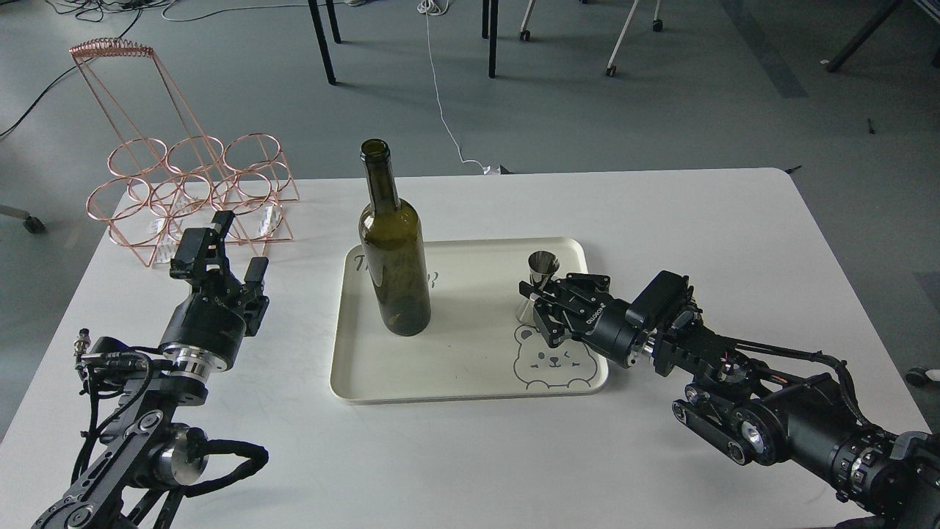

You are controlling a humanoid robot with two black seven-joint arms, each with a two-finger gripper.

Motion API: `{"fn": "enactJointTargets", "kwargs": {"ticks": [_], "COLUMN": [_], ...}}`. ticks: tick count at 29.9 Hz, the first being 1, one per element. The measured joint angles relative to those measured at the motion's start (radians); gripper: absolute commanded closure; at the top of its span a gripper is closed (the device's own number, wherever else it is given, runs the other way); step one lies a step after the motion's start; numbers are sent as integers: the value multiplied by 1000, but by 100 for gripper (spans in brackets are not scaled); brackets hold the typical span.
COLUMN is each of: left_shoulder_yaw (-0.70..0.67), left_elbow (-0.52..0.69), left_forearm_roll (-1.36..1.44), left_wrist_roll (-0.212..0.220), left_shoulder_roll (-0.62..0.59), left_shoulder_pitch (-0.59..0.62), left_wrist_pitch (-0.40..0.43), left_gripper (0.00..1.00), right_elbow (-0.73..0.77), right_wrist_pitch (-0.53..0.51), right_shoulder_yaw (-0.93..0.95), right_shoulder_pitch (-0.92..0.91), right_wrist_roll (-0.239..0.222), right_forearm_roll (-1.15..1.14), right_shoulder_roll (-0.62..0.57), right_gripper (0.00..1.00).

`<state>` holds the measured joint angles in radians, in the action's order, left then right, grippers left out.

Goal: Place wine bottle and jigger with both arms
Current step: 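Lift the jigger with the right gripper and carry it off the tray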

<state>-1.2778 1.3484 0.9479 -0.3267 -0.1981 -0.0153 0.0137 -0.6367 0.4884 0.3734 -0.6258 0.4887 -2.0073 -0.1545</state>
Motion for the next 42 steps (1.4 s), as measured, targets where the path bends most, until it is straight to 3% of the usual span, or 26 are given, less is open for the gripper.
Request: {"fn": "enactJointTargets", "kwargs": {"ticks": [11,27,42], "left_shoulder_yaw": [0,1,2], "left_elbow": [0,0,-1], "left_forearm_roll": [0,0,0], "left_wrist_roll": [0,1,1], "left_shoulder_roll": [-2,0,2], "left_shoulder_pitch": [1,6,7], "left_wrist_pitch": [0,0,0], "left_gripper": [2,2,2], "right_elbow": [-9,-36,82], "right_wrist_pitch": [1,0,0], "right_shoulder_yaw": [107,194,182], "right_shoulder_pitch": [-25,38,124], "right_wrist_roll": [0,0,0], "right_forearm_roll": [19,201,260], "right_shoulder_roll": [-48,-312,-329], "right_gripper": [82,81,79]}}
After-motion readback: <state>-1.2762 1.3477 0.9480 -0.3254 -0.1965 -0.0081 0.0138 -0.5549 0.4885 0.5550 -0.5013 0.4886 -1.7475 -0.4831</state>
